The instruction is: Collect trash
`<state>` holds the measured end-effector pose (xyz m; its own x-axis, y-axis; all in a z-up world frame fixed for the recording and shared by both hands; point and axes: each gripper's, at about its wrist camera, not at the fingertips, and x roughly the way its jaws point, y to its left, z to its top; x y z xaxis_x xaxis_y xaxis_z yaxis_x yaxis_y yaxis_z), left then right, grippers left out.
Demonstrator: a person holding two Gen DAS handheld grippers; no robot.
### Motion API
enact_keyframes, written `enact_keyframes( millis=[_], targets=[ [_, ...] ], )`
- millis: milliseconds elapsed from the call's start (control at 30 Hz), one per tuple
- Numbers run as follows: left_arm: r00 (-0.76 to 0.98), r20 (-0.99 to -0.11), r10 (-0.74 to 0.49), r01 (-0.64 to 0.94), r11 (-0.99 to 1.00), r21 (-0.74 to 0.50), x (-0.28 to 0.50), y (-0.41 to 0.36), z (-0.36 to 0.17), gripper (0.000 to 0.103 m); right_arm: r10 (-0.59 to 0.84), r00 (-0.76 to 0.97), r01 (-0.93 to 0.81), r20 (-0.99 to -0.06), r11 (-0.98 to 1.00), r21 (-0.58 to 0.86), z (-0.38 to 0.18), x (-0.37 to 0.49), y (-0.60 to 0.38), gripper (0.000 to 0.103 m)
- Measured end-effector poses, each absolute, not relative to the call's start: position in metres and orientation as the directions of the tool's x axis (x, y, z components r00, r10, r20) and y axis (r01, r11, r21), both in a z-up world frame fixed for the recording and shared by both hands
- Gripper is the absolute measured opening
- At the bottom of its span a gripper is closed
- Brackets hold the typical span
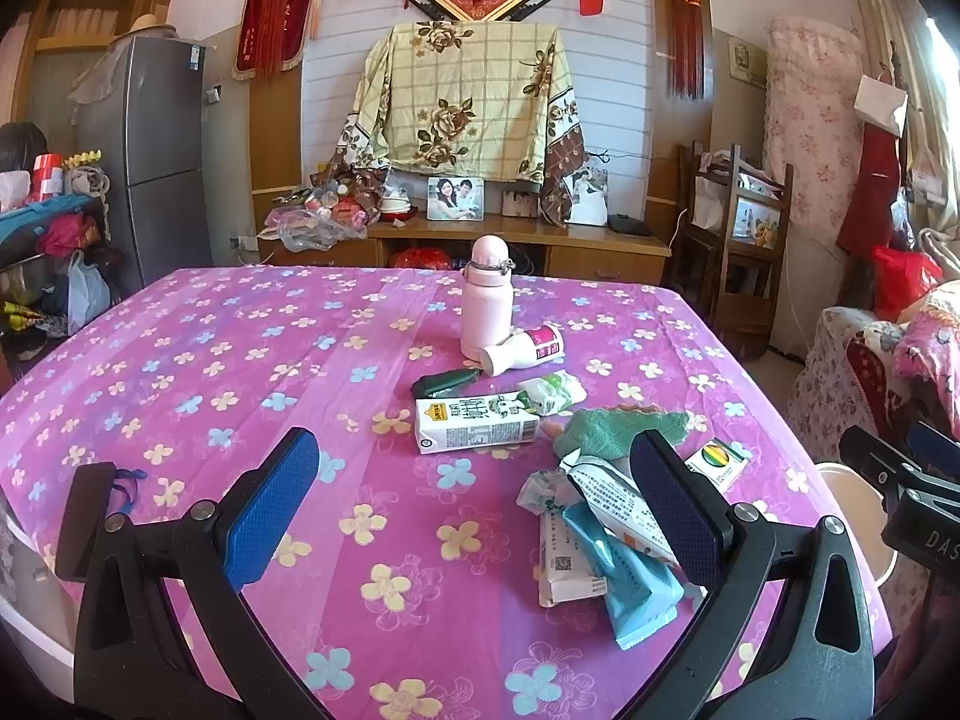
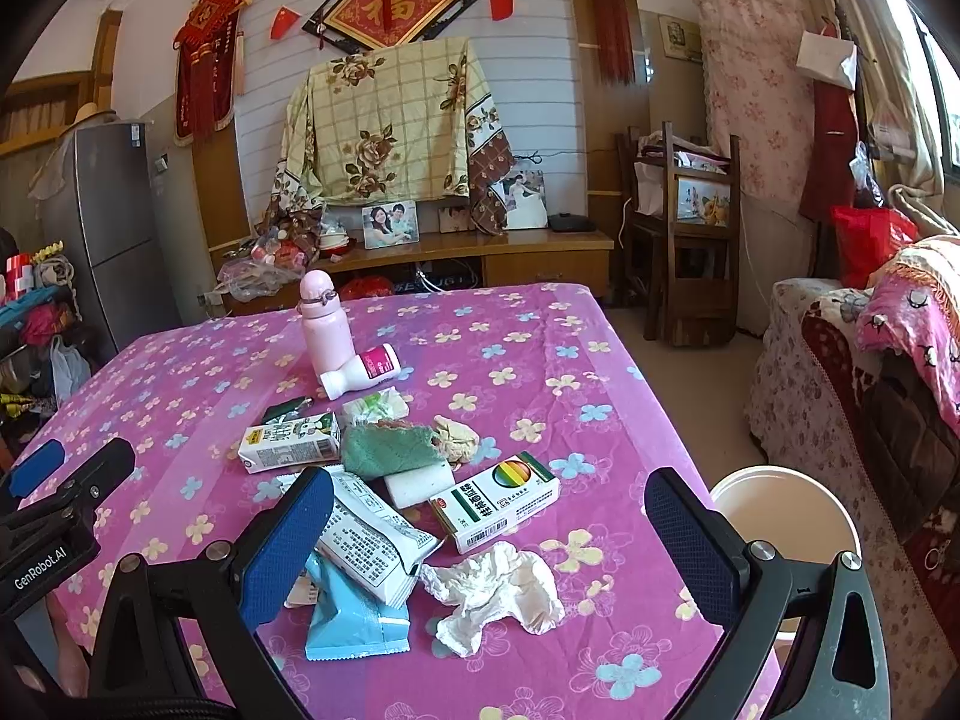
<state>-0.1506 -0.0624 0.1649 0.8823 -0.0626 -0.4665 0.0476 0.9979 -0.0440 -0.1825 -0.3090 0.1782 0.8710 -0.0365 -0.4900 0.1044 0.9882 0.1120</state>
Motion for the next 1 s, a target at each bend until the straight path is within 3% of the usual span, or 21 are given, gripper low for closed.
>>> enact_keyframes(
  millis=[1000],
  targets=[
    [0.884, -0.463, -0.063, 0.049, 0.998, -0.042, -0.1514, -0.0619, 0.1646, 0.103, -0.042, 0.871, 0.11, -0.489, 0.988, 0.111, 0.1804, -0.1826, -0.3127, 0.103]
  ],
)
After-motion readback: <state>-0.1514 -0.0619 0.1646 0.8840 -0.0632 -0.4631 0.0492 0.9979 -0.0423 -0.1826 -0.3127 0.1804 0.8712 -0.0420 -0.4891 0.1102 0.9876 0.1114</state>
